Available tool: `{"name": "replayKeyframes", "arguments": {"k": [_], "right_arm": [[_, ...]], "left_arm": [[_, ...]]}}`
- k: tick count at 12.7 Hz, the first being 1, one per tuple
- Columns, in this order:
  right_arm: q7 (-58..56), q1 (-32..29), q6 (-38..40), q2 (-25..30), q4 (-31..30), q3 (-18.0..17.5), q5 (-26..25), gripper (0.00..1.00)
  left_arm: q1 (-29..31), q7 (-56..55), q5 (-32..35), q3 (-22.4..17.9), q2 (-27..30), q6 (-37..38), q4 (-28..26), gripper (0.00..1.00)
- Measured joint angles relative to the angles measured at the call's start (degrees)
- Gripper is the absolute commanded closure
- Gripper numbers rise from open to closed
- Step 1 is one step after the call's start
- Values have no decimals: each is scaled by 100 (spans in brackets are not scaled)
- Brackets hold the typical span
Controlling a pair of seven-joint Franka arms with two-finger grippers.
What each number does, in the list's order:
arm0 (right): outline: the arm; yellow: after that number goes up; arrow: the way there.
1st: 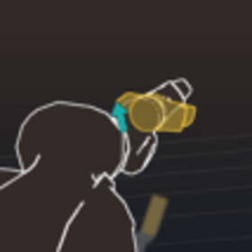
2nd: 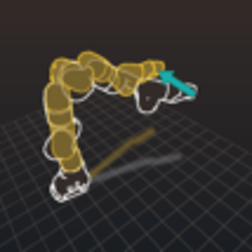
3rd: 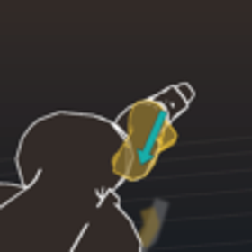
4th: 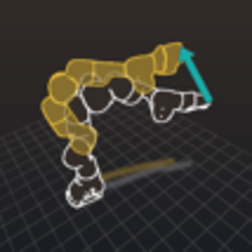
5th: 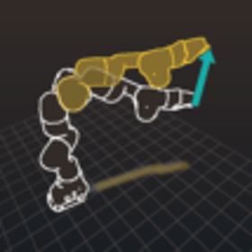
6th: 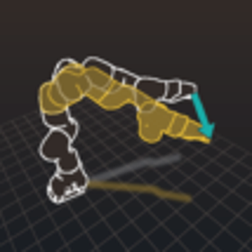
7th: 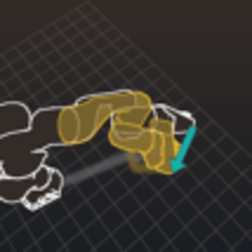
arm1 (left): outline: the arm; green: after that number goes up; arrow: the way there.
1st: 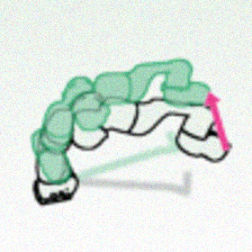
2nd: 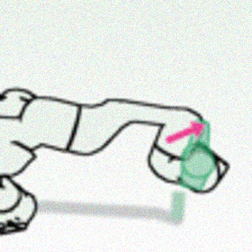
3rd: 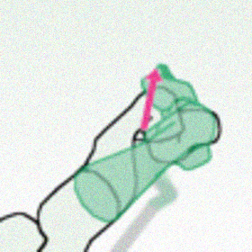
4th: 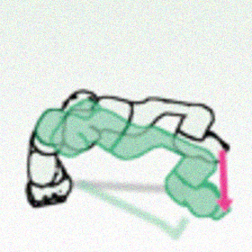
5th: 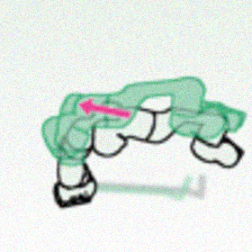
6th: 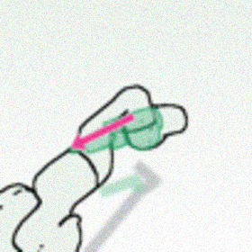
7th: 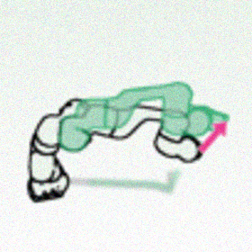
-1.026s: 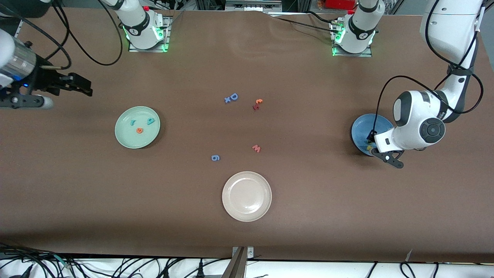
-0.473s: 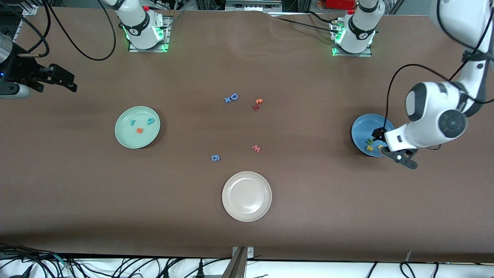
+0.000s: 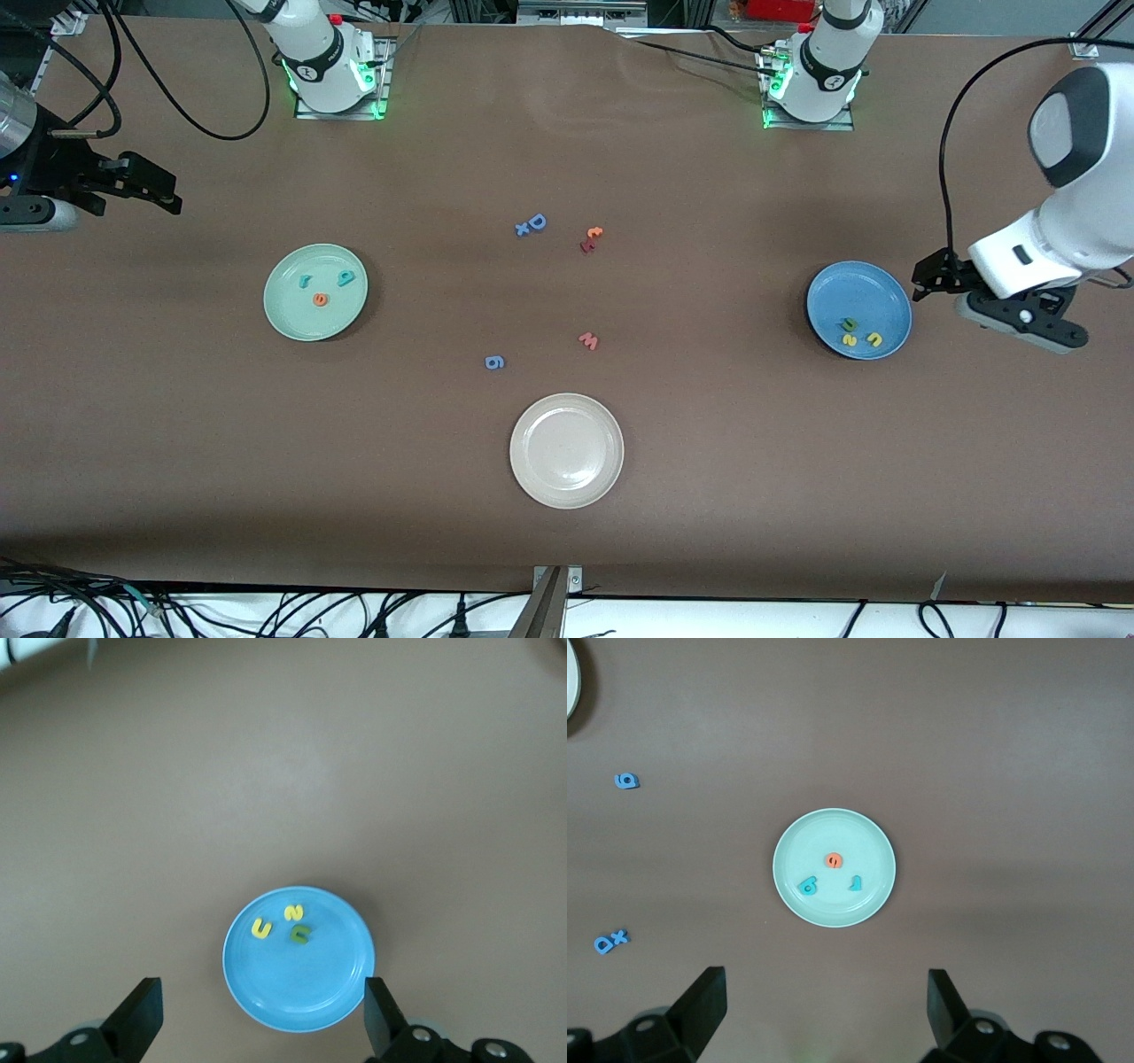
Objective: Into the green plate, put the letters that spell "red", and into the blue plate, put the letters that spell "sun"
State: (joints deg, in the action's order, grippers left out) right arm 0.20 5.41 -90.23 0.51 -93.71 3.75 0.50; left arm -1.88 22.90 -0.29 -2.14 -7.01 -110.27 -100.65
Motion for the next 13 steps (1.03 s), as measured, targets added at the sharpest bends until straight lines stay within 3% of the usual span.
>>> {"name": "replayKeyframes", "arguments": {"k": [8, 13], "right_arm": [[-11, -131, -11, -3, 1, -84, -2, 0], [-11, -540, -81, -8, -1, -504, -2, 0]], "left_arm": [[-10, -1768, -106, 14, 177, -2, 623, 0], [47, -2077, -407, -14, 315, 1232, 656, 0]]}}
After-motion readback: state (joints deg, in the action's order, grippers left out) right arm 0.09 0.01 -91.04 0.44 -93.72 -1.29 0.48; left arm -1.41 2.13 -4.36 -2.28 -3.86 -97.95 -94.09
